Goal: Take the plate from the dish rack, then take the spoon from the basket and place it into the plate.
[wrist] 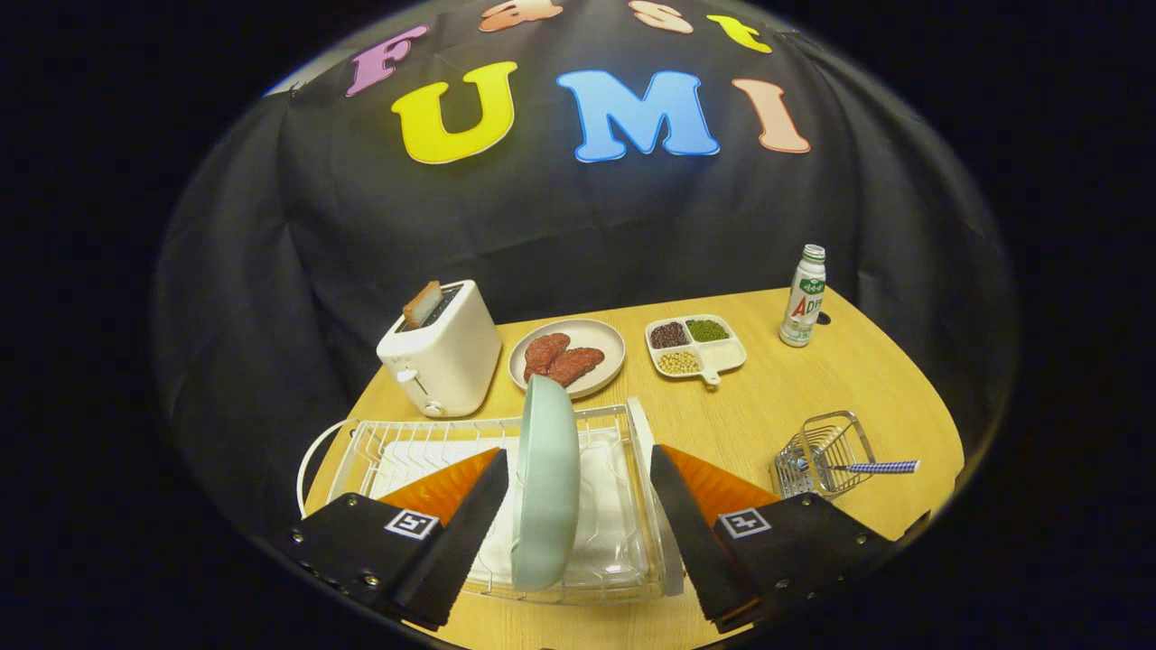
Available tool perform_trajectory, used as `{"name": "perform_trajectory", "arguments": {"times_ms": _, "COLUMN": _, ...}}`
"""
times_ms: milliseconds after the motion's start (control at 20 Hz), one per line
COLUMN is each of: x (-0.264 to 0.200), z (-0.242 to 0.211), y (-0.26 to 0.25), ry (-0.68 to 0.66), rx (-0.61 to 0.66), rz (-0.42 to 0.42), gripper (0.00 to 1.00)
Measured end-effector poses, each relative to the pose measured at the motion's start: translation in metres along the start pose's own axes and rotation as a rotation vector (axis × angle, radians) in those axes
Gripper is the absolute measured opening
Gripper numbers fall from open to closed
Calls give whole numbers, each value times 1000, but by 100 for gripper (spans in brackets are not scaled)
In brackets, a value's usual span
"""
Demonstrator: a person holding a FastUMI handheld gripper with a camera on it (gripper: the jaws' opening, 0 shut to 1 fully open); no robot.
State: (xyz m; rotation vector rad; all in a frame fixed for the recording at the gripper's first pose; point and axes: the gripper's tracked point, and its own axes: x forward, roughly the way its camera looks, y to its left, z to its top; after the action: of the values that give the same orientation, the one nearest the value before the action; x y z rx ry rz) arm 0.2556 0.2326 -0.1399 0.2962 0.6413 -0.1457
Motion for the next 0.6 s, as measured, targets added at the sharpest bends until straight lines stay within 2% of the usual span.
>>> {"name": "perform_trajectory", "arguments": {"times_ms": 250, "x": 31, "z": -16, "y": 15, "ry": 122, "rx": 39, "rz": 55, "gripper": 97}}
{"name": "perform_trajectory", "arguments": {"times_ms": 450, "x": 49, "z": -28, "y": 26, "ry": 198, "rx": 53, "rz": 81, "gripper": 92}}
{"name": "perform_trajectory", "arguments": {"times_ms": 550, "x": 55, "z": -34, "y": 25, "ry": 233, "rx": 25, "rz": 63, "gripper": 54}}
{"name": "perform_trajectory", "arguments": {"times_ms": 600, "x": 53, "z": -33, "y": 22, "ry": 245, "rx": -1, "rz": 38, "gripper": 43}}
